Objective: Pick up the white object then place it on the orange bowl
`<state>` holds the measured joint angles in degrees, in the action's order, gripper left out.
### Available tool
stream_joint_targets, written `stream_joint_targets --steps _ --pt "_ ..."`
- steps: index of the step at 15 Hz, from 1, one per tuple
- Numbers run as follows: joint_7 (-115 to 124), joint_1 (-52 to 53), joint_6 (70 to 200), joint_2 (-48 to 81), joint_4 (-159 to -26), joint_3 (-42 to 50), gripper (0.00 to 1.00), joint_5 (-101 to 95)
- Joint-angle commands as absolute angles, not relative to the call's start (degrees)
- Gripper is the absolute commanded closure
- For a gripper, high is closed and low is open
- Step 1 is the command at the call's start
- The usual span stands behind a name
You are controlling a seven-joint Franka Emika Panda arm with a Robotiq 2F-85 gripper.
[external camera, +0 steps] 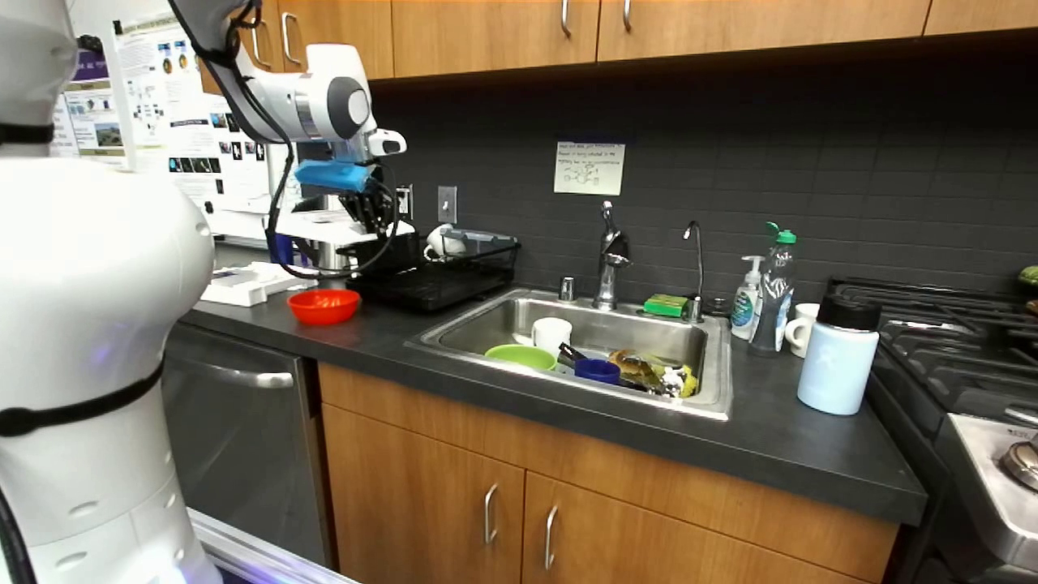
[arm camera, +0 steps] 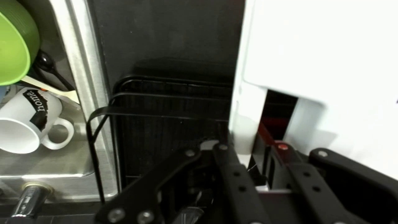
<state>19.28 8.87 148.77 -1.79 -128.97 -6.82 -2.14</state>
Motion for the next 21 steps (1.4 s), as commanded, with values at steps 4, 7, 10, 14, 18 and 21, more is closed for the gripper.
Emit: stream_joint_targets --steps 4,7,10,14,18,21 --pt "19.0 5.18 149.64 -5.45 -127.05 -5.23 0.95 -1.89" --pt "19.64 4.2 150.03 -5.14 -127.51 -5.32 0.95 -3.51" --pt "20.16 4.21 150.08 -4.6 -128.93 -5.78 0.95 -5.4" --pt "22.41 4.21 151.11 -4.14 -130.57 -6.68 0.95 -12.06" --pt "26.57 3.98 153.17 -4.08 -130.86 -7.21 0.95 -20.03" --pt "30.33 4.03 154.52 -3.9 -132.08 -7.5 0.95 -22.81"
